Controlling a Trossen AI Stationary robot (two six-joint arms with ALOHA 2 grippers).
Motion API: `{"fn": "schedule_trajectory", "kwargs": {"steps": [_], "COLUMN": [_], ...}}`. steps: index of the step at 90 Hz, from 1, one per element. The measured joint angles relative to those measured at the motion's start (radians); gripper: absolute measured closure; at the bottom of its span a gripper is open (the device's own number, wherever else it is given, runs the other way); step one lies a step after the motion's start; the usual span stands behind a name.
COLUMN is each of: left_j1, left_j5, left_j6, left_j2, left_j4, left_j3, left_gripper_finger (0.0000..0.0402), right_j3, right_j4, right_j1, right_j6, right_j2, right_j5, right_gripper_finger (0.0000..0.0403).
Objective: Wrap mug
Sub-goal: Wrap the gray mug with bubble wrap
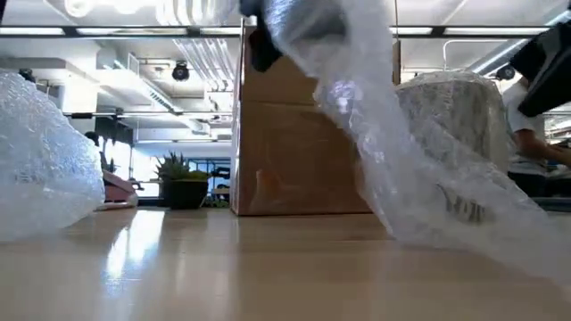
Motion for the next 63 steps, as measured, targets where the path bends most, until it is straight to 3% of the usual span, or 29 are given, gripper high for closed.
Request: {"fn": "schedule_trajectory", "kwargs": {"steps": [24,49,63], "left_j1": [0.008,0.021,0.021], "left_j5": [0.037,0.034,0.033], "left_j6": [0.047,0.014,0.018], "left_j2": [0.144,0.19,0.19], "left_j4": [0.158,0.179,0.182], "left_j3": [0.002,0.001,0.001], "left_gripper_finger": [0.0401,0.0401,0.0401], "right_j3": [0.012,0.203,0.251], "right_j4": [0.08,-0.206,-0.22], "right_j1": [-0.05,-0.065,-0.167], "right_j6": [-0.115,-0.247,-0.399], "right_j2": [0.03,-0.045,-0.043], "right_j5": [-0.028,-0.078,-0.09], "right_gripper_finger": [0.0401,0.0401,0.0401]}}
